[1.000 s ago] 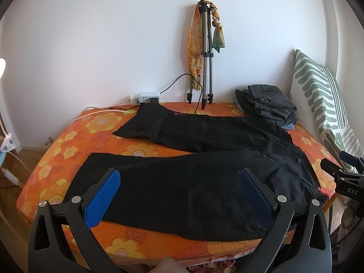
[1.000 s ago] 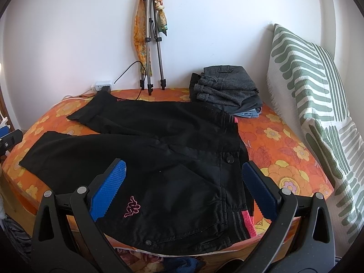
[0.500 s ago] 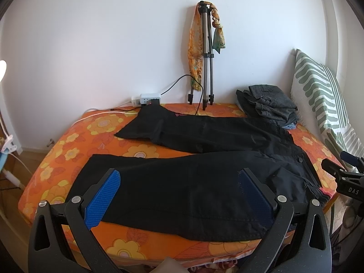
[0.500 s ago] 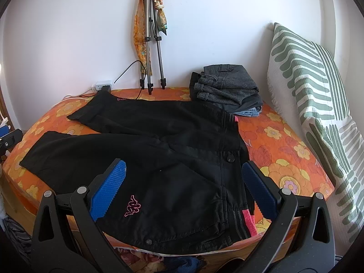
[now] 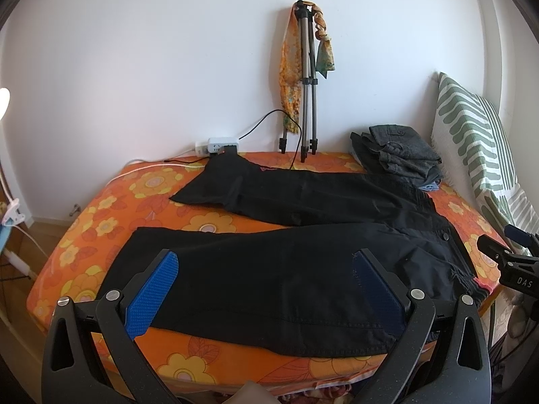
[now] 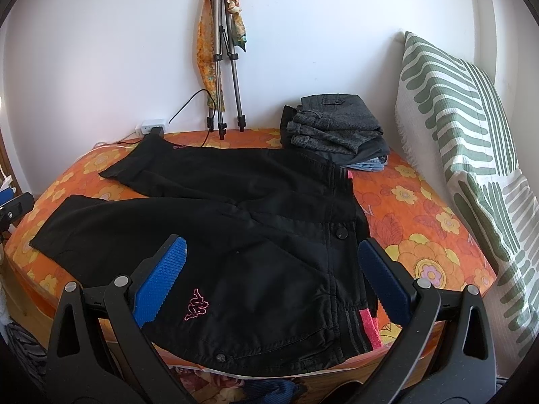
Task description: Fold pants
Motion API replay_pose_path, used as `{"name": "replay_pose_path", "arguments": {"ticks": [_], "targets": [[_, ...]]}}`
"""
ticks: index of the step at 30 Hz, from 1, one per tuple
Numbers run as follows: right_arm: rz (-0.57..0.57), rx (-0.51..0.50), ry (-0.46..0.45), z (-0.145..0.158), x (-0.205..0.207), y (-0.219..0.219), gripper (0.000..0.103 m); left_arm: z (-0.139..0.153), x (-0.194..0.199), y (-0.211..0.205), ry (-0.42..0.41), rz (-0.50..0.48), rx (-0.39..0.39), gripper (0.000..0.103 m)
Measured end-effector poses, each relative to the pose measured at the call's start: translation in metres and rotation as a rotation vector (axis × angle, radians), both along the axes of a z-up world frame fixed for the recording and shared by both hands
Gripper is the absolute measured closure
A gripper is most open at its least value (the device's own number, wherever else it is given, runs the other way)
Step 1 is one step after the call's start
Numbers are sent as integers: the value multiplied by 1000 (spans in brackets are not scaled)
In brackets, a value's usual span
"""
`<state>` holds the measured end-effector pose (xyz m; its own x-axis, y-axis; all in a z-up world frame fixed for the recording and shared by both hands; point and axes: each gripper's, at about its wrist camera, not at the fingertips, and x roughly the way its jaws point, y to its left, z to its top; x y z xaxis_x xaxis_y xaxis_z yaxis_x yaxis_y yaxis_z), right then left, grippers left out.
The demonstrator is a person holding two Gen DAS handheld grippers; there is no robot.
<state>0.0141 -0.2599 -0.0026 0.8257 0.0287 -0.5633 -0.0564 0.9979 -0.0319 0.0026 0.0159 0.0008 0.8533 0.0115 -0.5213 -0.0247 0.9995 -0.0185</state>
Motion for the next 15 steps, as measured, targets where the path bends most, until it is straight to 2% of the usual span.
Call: {"name": "replay_pose_path", "arguments": {"ticks": [15], "targets": [[0,20,5,-2,-2,-1,0,-2,-1,-2,4,7,2,0]]}}
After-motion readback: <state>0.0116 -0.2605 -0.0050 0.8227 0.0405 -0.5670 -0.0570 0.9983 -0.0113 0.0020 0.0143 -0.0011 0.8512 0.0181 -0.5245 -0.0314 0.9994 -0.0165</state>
